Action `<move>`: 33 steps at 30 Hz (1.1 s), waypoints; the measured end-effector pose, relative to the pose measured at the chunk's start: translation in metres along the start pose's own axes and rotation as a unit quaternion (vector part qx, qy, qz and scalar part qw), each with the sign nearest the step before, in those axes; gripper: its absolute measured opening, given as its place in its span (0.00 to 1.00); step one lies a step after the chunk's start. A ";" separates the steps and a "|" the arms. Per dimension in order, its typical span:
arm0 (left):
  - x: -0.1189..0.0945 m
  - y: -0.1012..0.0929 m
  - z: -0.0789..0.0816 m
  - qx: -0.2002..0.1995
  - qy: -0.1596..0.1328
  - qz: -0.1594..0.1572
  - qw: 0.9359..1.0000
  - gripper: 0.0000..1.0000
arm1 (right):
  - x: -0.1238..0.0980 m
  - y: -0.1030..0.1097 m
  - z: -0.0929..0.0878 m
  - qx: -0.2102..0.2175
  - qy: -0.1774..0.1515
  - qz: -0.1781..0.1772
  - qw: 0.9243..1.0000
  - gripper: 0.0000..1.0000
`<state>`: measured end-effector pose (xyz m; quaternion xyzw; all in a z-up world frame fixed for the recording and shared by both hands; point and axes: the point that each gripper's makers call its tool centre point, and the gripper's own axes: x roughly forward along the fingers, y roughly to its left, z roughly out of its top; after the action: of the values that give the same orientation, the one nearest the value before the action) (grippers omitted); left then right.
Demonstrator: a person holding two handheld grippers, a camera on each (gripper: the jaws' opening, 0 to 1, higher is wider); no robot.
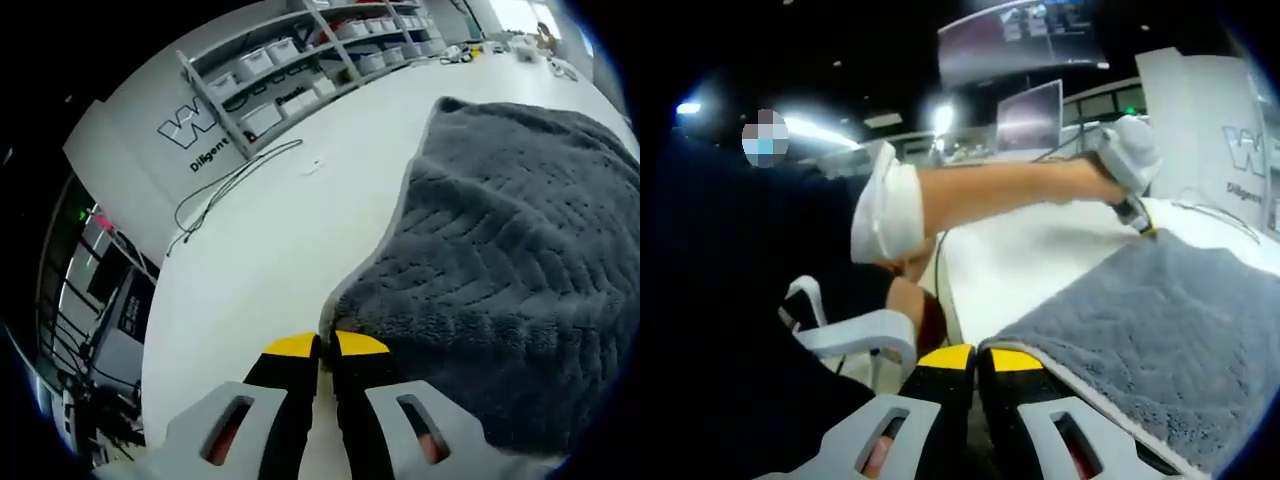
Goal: Open the folded towel by lifting each exposed corner and separating the folded layers until the towel lies flat within the target outline without major curled edges
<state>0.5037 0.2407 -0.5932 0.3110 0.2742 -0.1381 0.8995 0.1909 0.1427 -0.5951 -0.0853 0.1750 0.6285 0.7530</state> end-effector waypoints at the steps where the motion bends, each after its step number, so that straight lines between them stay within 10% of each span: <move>1: 0.001 0.001 0.001 0.001 -0.001 0.001 1.000 0.05 | 0.001 0.000 0.000 -0.002 0.000 -0.001 1.000 0.01; 18: 0.005 0.014 0.007 -0.006 -0.013 -0.004 1.000 0.15 | -0.005 -0.009 0.002 -0.027 -0.003 -0.023 0.999 0.12; 33: -0.009 0.019 0.038 -0.026 -0.030 -0.025 0.999 0.35 | -0.083 -0.049 0.014 0.007 -0.069 -0.088 0.994 0.13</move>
<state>0.5195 0.2321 -0.5536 0.2761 0.2583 -0.1629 0.9113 0.2284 0.0619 -0.5557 -0.0515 0.1188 0.5626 0.8165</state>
